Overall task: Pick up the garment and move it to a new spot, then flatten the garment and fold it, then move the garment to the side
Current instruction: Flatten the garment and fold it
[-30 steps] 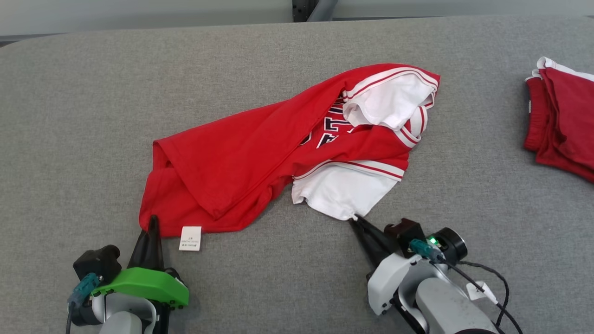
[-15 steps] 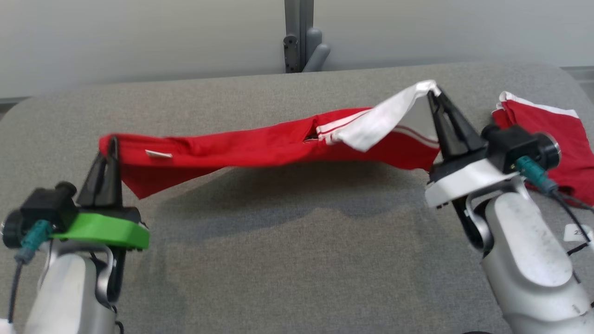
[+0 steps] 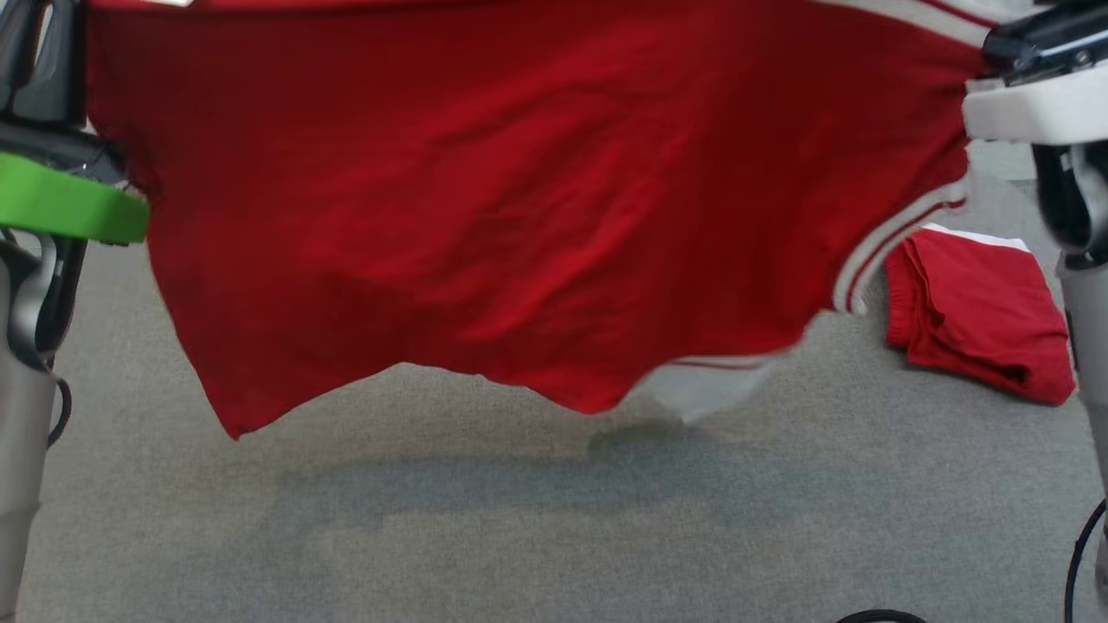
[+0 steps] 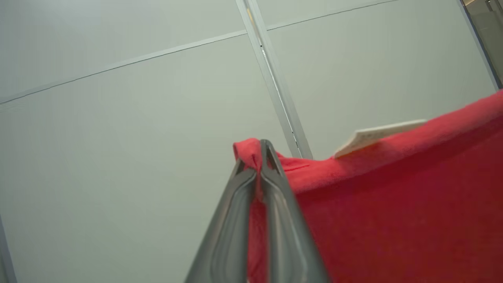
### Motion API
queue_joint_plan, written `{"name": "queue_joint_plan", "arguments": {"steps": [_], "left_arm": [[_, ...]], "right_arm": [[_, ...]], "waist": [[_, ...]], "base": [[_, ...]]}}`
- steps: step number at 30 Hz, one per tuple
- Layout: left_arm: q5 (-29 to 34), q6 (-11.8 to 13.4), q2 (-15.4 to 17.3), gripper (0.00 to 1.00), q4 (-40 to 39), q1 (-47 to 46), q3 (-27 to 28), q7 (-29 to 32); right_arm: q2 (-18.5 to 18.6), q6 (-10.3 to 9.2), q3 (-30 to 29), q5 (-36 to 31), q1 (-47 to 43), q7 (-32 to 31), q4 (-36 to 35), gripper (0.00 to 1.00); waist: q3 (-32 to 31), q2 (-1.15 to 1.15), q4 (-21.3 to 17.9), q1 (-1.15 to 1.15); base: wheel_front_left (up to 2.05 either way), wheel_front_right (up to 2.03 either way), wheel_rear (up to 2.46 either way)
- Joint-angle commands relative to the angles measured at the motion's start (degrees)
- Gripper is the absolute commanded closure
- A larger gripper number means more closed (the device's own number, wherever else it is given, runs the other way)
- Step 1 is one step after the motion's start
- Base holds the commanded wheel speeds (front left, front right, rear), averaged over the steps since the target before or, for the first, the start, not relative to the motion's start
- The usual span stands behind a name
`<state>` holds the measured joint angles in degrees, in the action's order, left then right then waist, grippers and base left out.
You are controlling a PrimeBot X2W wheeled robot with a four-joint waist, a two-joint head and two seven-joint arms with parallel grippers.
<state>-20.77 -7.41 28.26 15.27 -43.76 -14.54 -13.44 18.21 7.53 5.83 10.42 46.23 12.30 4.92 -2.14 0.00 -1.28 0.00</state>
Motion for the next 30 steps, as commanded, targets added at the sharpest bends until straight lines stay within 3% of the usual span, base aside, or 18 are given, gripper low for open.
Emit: {"name": "queue_joint_plan", "arguments": {"steps": [1, 7, 13, 17, 22, 26, 30], "left_arm": [[-0.9, -0.1, 0.2, 1.0, 1.1, -2.1, -0.9, 0.8], [-0.3, 0.0, 1.0, 1.0, 4.7, -9.6, -5.3, 2.4], [2.7, 0.0, 0.0, 1.0, 13.3, -22.0, -9.1, 2.6], [7.6, 0.0, 0.9, 1.0, 18.0, -34.7, -11.1, 1.2], [11.0, 0.1, -0.1, 1.0, 22.4, -46.8, -12.2, -1.0], [9.7, 0.1, -1.6, 1.0, 24.4, -48.3, -11.7, -1.7], [6.8, 0.0, -2.1, 1.0, 24.5, -42.2, -9.5, -1.7]], "right_arm": [[0.6, -0.09, 0.2, 0.7, 1.5, -1.2, 0.3, 1.0], [2.7, -0.09, 1.8, 0.6, 7.8, -4.6, 3.8, 1.0], [3.8, -0.1, 3.7, -2.8, 20.9, -4.6, 14.6, 1.0], [5.7, -0.11, 5.5, -11.1, 33.8, -3.0, 22.5, 1.0], [3.3, -0.1, 1.3, -17.8, 46.2, 0.1, 30.0, 1.0], [2.2, -0.1, -1.2, -20.8, 49.2, 1.8, 34.2, 1.0], [2.3, -0.1, -0.9, -20.4, 45.1, 2.7, 37.1, 1.0]], "waist": [[1.7, 0.0, 0.1, 0.0], [9.6, 0.0, 0.5, 0.0], [22.2, 0.0, 0.6, 0.0], [28.9, 0.0, 0.1, 0.0], [32.7, 0.0, -1.0, 0.0], [34.0, 0.0, -1.5, 0.0], [35.2, 0.0, -1.9, 0.0]], "base": [[0.0, 0.0, 0.0], [0.0, 0.0, 0.0], [0.0, 0.0, 0.0], [0.0, 0.0, 0.0], [0.0, 0.0, 0.0], [0.0, 0.0, 0.0], [0.0, 0.0, 0.0]]}}
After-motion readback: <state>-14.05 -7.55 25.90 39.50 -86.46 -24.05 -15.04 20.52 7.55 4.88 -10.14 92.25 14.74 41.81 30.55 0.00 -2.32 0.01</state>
